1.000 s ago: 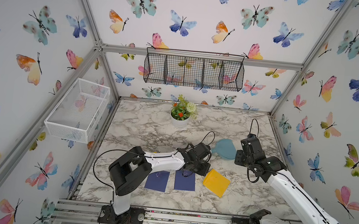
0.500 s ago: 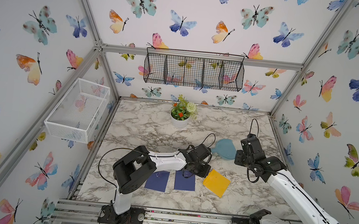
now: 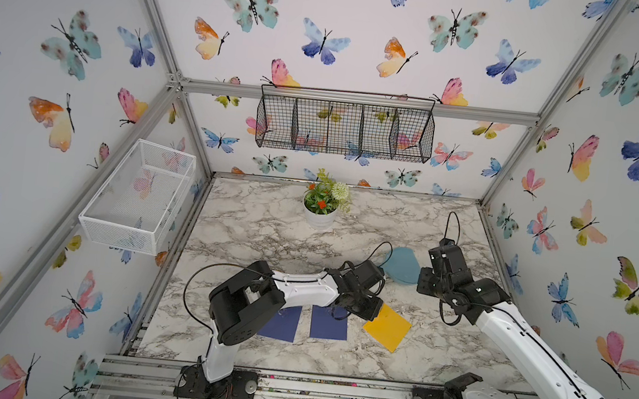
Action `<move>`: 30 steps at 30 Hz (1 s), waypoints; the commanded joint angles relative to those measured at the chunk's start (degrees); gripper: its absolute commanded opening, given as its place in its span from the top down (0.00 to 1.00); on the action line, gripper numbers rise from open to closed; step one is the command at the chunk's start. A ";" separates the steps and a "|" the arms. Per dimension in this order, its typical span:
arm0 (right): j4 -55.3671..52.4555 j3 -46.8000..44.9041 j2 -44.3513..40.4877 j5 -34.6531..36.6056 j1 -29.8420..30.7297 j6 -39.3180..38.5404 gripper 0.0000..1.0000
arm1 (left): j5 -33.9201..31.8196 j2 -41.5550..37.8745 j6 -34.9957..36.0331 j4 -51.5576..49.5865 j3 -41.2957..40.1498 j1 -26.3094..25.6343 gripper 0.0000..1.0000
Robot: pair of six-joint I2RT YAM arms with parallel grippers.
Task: Seal the envelope with a glue stick
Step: Seal the envelope at the center of the board.
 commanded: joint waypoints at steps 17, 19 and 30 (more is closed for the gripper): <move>-0.52 -0.83 -1.24 -0.31 -0.26 -0.42 0.97 | 1.20 4.06 -0.66 0.97 0.06 -0.85 0.85; -0.48 -0.75 -1.20 -0.23 -0.26 -0.51 0.97 | 0.98 4.04 -0.75 0.98 -0.21 -0.83 0.85; -0.73 -0.57 -1.21 0.30 -0.26 -0.85 0.97 | -9.51 8.30 3.25 -8.95 5.32 -3.81 0.90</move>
